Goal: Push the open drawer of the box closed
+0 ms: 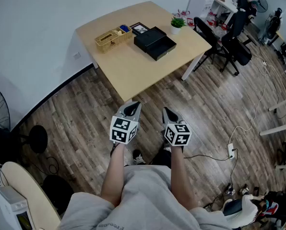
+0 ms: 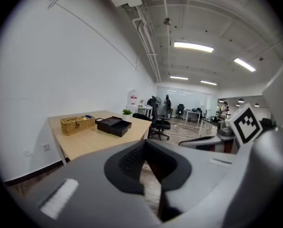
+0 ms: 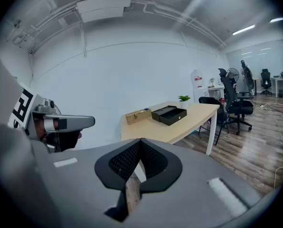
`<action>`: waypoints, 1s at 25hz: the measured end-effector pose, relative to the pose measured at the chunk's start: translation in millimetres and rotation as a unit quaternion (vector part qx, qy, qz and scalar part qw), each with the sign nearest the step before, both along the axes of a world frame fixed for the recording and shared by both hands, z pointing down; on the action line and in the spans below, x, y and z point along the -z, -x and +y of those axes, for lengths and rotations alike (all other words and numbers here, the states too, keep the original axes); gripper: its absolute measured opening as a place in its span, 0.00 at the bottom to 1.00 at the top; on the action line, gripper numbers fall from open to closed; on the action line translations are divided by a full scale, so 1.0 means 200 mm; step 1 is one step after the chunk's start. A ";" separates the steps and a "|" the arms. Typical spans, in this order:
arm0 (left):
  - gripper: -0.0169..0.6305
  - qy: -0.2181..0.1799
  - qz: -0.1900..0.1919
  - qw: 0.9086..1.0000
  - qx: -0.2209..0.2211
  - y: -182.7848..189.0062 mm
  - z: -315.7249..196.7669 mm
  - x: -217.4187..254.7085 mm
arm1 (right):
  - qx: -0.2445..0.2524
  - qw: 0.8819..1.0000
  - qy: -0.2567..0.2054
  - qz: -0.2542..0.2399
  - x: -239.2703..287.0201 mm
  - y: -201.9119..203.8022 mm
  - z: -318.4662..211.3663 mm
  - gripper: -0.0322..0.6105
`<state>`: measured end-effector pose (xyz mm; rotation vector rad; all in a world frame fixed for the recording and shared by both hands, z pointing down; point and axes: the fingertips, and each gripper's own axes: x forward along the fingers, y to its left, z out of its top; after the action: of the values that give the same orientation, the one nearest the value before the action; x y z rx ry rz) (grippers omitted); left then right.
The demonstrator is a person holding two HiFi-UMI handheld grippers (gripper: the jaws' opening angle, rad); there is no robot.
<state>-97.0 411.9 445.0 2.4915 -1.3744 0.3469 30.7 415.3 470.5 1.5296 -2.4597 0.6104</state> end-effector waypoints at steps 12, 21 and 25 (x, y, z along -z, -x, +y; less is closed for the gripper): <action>0.11 0.003 0.016 1.000 0.002 0.02 -0.09 -0.01 | -0.004 1.000 -0.003 -0.017 0.00 -0.03 -0.09 0.05; 0.11 0.002 0.013 1.000 0.023 0.00 -0.34 -0.01 | 0.017 0.999 0.011 -0.048 -0.02 -0.11 -0.35 0.05; 0.11 0.009 0.018 0.999 0.034 0.00 -0.49 -0.02 | 0.029 0.999 0.012 -0.042 -0.02 -0.15 -0.54 0.05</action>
<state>-97.0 313.6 448.5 2.4178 -1.4324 0.2959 60.2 306.8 474.2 1.4459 -2.5387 0.7038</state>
